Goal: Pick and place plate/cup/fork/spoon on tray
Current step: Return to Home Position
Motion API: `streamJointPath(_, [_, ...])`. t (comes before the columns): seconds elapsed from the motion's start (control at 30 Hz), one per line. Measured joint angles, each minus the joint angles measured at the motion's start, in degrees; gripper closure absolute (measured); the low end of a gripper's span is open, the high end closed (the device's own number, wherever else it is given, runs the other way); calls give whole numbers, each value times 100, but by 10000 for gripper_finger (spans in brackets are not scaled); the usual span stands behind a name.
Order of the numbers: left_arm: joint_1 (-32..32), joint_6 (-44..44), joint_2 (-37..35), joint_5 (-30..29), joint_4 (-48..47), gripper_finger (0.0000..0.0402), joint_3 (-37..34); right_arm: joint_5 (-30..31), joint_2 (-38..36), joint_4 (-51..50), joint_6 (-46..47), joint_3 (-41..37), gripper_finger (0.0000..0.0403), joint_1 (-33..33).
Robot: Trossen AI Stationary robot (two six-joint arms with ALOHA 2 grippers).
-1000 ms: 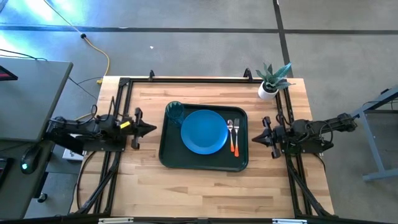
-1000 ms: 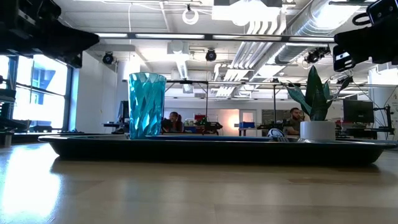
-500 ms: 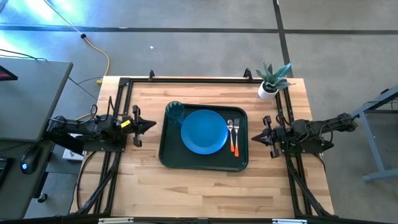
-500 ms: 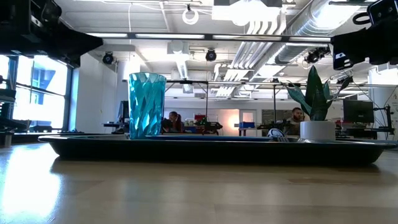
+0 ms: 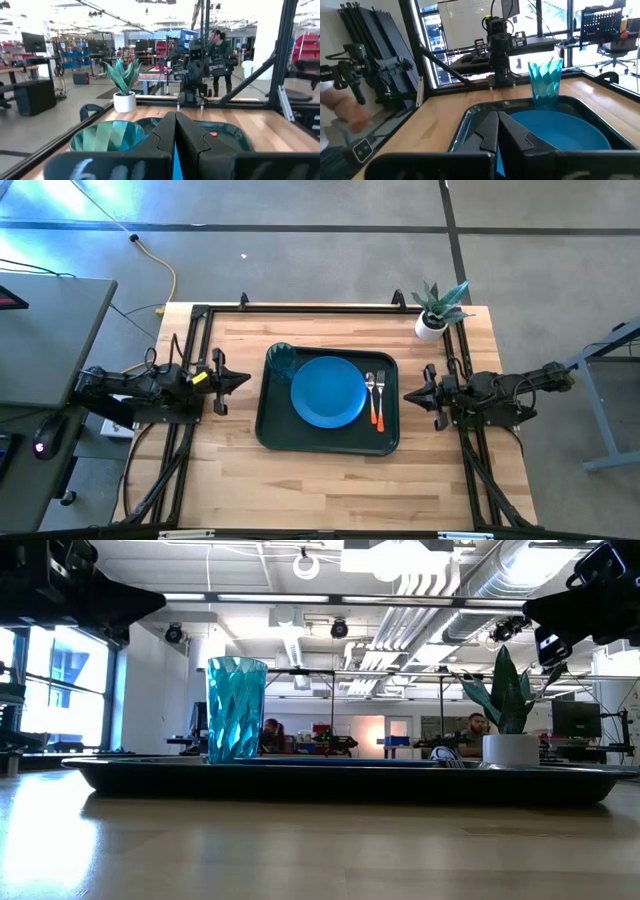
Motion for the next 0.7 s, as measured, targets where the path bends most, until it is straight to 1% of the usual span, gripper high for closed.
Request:
streamJointPath(0.13, [0,-138,1,0,7,401,0,0,0,0,-71,0,400,0])
streamJointPath(0.7, [0,-140,1,0,8,401,0,0,0,-2,-44,-2,400,1])
